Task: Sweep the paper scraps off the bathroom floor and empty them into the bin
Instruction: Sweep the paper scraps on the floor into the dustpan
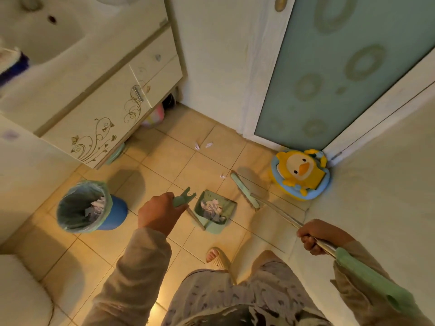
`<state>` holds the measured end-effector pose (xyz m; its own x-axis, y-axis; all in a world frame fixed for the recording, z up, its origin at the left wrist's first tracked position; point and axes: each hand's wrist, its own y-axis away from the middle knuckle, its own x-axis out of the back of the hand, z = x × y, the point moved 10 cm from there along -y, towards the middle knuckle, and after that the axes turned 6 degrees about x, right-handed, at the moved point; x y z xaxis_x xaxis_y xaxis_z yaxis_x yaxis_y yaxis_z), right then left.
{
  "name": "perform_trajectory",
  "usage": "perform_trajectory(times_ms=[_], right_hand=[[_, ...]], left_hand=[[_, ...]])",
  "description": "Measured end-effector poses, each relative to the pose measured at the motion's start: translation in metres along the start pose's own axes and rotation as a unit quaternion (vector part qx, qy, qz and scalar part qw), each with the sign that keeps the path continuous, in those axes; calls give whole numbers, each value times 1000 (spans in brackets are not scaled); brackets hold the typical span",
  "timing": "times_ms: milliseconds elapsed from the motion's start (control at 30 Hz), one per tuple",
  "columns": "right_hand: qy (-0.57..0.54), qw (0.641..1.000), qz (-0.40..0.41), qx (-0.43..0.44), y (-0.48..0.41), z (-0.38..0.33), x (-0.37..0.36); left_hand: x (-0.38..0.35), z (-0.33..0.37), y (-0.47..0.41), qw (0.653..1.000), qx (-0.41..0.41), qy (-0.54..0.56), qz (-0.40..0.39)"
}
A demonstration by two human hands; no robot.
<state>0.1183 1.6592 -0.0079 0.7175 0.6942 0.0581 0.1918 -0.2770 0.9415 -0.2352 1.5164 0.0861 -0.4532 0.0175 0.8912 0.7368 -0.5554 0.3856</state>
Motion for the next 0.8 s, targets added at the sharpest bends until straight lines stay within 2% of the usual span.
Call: perform_trajectory(times_ms=[167, 333, 467, 600, 733, 800], right_hand=[[48, 999, -10, -13, -17, -32, 13], [143, 989, -21, -29, -49, -87, 41], [244, 969, -31, -19, -71, -150, 67], [360, 931, -50, 2, -92, -209, 81], [386, 920, -54, 35, -101, -264, 85], [342, 935, -65, 59, -106, -283, 78]], left_hand=[[2, 8, -17, 1000, 28, -5, 1], [0, 20, -27, 997, 77, 17, 3], [-5, 41, -26, 992, 124, 26, 14], [-11, 67, -27, 988, 151, 22, 29], [-15, 85, -30, 986, 162, -1, 37], [-17, 88, -28, 985, 169, -8, 35]])
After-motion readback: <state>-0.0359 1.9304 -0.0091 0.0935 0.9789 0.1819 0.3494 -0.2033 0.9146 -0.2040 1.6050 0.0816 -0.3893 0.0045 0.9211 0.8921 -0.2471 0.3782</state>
